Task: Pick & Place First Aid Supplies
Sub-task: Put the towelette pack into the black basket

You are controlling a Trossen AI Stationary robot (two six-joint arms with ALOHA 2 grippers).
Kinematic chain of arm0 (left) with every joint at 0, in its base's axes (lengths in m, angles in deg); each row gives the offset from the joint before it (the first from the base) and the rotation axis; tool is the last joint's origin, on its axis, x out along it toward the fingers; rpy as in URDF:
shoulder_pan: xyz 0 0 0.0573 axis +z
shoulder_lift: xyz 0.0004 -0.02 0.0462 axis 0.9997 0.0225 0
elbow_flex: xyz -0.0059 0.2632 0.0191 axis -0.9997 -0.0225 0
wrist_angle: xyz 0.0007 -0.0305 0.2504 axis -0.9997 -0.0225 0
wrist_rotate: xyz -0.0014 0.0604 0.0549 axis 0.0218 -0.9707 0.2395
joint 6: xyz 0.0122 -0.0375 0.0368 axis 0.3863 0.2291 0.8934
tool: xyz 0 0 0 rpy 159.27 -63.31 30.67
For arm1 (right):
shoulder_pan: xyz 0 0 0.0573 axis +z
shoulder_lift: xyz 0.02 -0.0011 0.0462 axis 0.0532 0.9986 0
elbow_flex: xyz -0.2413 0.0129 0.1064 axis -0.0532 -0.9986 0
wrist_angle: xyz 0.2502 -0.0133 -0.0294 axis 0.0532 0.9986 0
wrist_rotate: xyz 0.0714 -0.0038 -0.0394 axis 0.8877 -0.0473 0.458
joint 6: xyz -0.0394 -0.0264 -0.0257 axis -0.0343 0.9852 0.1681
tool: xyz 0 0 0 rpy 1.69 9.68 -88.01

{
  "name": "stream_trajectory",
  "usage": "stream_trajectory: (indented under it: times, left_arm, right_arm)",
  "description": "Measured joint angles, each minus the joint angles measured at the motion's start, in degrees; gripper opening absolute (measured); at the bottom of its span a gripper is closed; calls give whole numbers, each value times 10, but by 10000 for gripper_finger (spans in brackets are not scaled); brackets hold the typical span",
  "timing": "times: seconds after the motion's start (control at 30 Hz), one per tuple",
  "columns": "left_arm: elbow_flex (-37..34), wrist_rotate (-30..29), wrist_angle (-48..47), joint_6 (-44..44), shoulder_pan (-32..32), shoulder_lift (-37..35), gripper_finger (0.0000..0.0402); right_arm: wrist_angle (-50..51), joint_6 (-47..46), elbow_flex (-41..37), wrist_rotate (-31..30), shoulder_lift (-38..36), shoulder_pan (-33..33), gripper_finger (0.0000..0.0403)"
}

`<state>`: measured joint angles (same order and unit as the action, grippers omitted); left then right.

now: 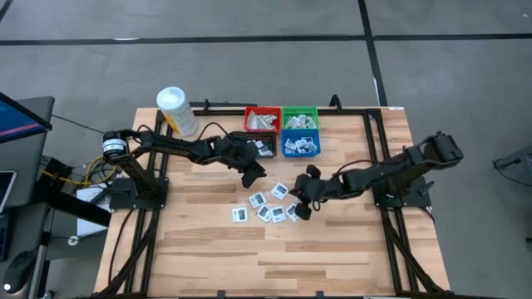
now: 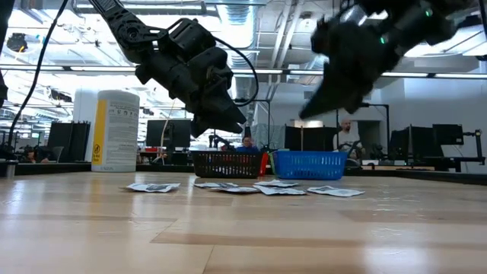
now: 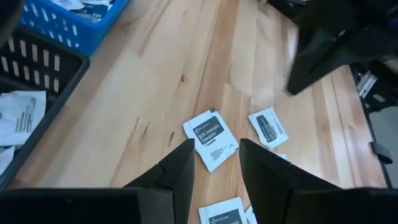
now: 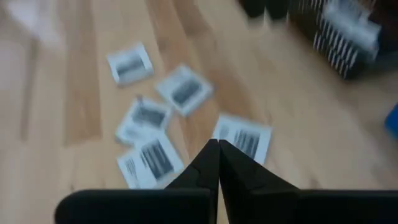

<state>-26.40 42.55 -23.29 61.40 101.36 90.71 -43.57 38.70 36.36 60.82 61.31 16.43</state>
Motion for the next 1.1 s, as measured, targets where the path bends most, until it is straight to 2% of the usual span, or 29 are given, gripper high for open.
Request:
stream_trajectory:
  times: [0.07,0.23,0.4,0.57,0.83,0.97,1.1]
  left_arm:
    - [0,0,0,-10,0,0,127]
    - [0,0,0,-13,0,0,127]
    - [0,-2,1,-21,0,0,127]
    - [0,-5,1,-25,-3,0,127]
    - [0,-19,-1,-25,-19,0,127]
    - [0,-19,-1,-25,-19,0,127]
    - [0,-19,-2,-27,-19,0,127]
  right_arm:
    - [-3,23,7,3,-19,-5,1]
    - [-3,36,10,55,-30,-16,2]
    - [-9,37,10,94,23,-11,36]
    - [-51,29,10,94,98,6,99]
    - [-53,29,13,83,157,21,197]
    - [-52,30,14,71,172,29,217]
    - [-44,29,14,49,179,37,210]
